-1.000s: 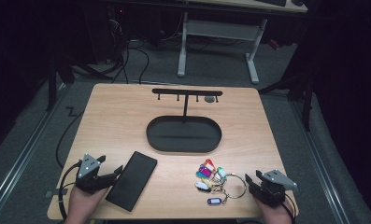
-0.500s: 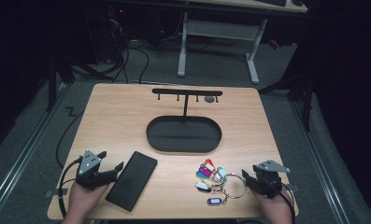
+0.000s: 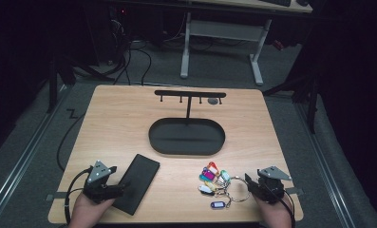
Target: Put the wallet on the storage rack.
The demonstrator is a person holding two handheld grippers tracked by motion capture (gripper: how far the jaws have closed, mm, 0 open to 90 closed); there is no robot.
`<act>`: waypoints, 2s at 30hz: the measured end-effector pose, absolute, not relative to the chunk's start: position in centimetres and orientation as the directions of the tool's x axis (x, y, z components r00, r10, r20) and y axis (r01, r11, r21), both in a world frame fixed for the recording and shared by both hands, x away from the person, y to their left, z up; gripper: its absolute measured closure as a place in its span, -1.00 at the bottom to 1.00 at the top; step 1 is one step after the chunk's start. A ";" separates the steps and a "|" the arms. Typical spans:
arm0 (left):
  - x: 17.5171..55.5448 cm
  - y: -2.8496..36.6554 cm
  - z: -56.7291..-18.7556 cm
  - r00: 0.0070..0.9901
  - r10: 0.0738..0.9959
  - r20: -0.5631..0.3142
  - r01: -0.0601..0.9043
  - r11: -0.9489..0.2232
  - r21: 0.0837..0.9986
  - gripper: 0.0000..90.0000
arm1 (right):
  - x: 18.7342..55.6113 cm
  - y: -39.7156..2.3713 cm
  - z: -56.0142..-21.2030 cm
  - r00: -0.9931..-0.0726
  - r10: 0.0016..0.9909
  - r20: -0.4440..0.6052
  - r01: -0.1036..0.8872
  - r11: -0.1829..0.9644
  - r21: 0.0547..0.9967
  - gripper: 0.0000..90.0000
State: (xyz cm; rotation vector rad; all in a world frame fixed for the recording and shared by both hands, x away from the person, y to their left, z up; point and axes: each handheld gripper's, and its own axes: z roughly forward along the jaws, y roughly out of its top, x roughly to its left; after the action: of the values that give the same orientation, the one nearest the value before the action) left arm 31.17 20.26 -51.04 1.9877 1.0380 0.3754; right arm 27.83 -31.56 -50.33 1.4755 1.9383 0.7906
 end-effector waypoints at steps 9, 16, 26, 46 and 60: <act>31.1 20.8 -51.4 0.596 0.783 -0.178 0.578 -0.264 0.772 -0.42 | 27.6 -31.4 -50.3 -0.230 0.971 -0.072 0.589 0.197 0.784 0.03; 31.8 19.9 -52.4 0.605 0.760 -0.238 0.636 -0.281 0.719 -0.30 | 26.4 -31.9 -50.3 -0.216 0.975 -0.058 0.580 0.176 0.795 0.03; 32.3 20.7 -53.0 0.575 0.742 -0.345 0.692 -0.216 0.689 -0.22 | 26.1 -32.4 -50.3 -0.200 0.979 -0.034 0.578 0.146 0.803 0.02; 32.1 21.8 -53.2 0.566 0.693 -0.445 0.710 -0.137 0.691 0.63 | 26.1 -32.2 -50.4 -0.209 0.978 -0.016 0.580 0.137 0.803 0.02; 31.1 22.0 -51.7 0.590 0.726 -0.353 0.630 -0.140 0.764 0.74 | 26.0 -32.7 -50.4 -0.205 0.979 -0.008 0.571 0.127 0.811 0.02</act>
State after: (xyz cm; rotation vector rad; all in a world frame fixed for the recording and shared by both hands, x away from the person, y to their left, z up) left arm 31.10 21.99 -51.69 1.8402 1.0994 0.1236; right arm 25.97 -32.70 -50.36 1.4932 1.8464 0.9371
